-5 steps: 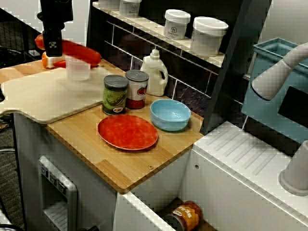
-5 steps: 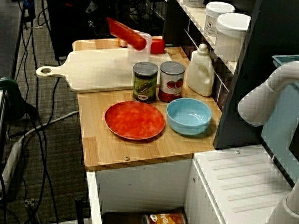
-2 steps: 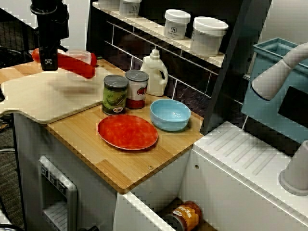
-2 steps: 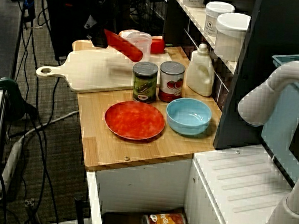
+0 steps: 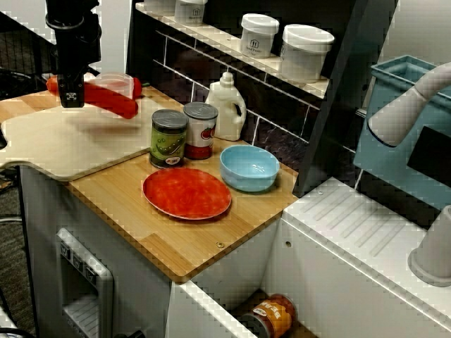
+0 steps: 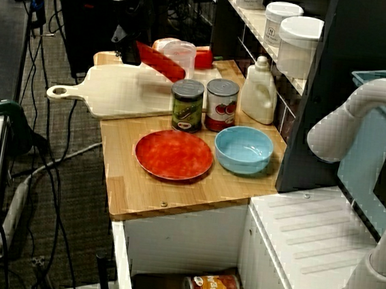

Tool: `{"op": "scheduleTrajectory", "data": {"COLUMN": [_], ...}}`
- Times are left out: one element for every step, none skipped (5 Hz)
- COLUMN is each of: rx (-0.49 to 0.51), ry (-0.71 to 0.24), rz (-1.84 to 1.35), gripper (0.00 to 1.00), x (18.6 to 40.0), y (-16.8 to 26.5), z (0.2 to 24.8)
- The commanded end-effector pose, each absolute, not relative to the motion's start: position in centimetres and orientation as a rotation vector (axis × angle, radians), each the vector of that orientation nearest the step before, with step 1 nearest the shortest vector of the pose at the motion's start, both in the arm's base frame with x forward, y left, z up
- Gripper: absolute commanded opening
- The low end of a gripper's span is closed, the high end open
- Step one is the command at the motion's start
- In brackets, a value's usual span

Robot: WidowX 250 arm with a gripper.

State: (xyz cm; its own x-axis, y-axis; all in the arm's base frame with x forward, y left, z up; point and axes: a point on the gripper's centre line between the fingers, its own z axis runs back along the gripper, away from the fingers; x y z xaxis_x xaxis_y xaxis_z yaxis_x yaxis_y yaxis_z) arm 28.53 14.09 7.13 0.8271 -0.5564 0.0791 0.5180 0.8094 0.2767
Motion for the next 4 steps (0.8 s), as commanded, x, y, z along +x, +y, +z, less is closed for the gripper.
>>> {"op": "scheduleTrajectory", "data": {"rx": [0.277, 0.282, 0.286, 0.289], "ry": [-0.176, -0.174, -0.172, -0.171], "rz": [-0.564, -0.561, -0.556, -0.553], "gripper": [0.00, 0.00, 0.00, 0.00], "x": [29.25, 29.42, 29.60, 29.85], "y": [14.60, 14.56, 14.63, 14.66], "z": [7.68, 7.52, 7.32, 7.21]}}
